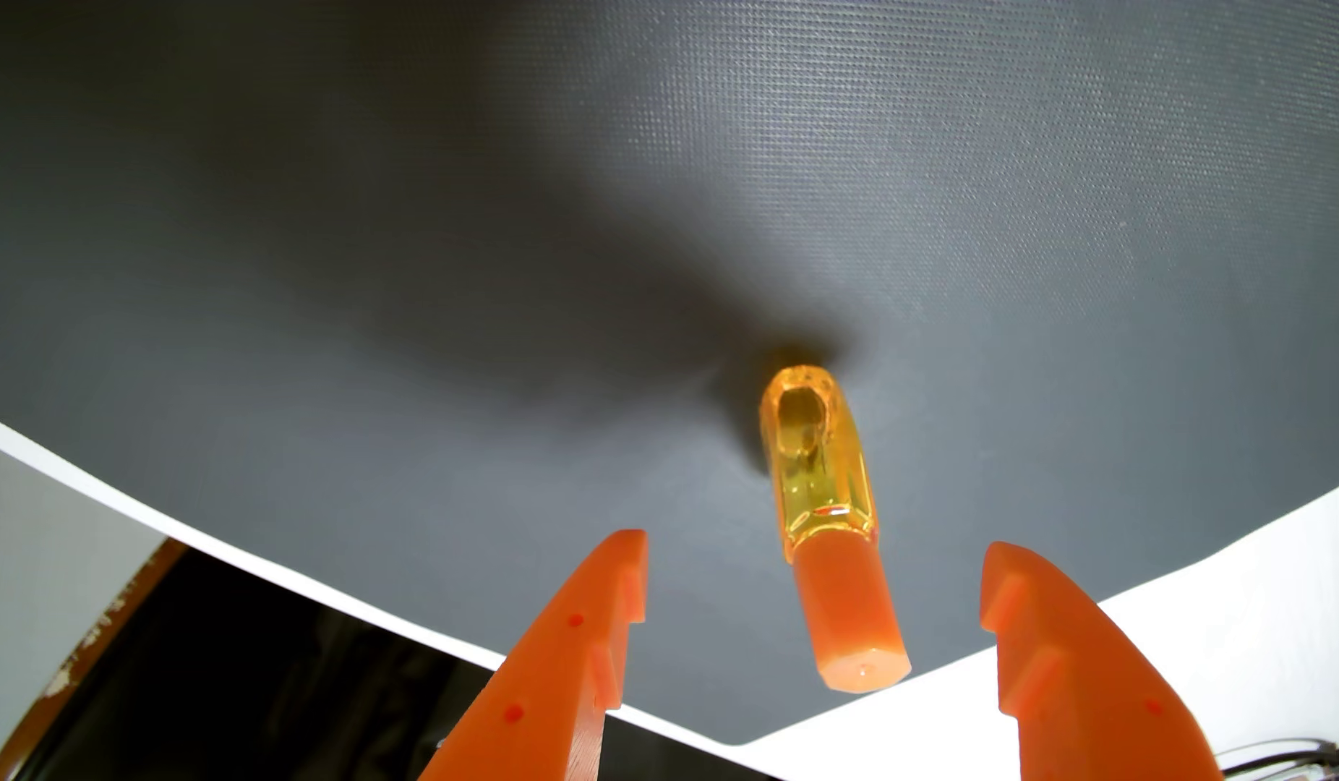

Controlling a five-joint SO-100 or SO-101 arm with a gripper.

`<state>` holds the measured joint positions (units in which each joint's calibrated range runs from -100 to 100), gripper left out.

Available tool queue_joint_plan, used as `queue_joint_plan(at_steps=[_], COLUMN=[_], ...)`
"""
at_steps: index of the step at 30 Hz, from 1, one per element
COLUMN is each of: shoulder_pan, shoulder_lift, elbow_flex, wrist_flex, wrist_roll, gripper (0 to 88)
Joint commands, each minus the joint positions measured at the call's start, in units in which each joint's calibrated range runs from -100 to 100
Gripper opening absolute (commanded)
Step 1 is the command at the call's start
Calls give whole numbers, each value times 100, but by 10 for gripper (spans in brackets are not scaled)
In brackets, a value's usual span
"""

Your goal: Grab the eyedrops

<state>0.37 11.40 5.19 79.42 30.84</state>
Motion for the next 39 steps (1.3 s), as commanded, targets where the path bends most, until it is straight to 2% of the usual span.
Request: queue_joint_plan(at_steps=[1,13,23,27,36,39], shoulder_pan=[-29,-29,-21,-29,-37,-96], shoulder_lift=[36,707,851,1038,1641,1768], elbow_flex=[-299,-335,-389,-533,-1271,-1469], wrist_flex=[-28,-720,-720,-703,-279,-227], wrist_roll=[38,-40,-93,-182,-218,-223], gripper=[259,257,252,216,208,135])
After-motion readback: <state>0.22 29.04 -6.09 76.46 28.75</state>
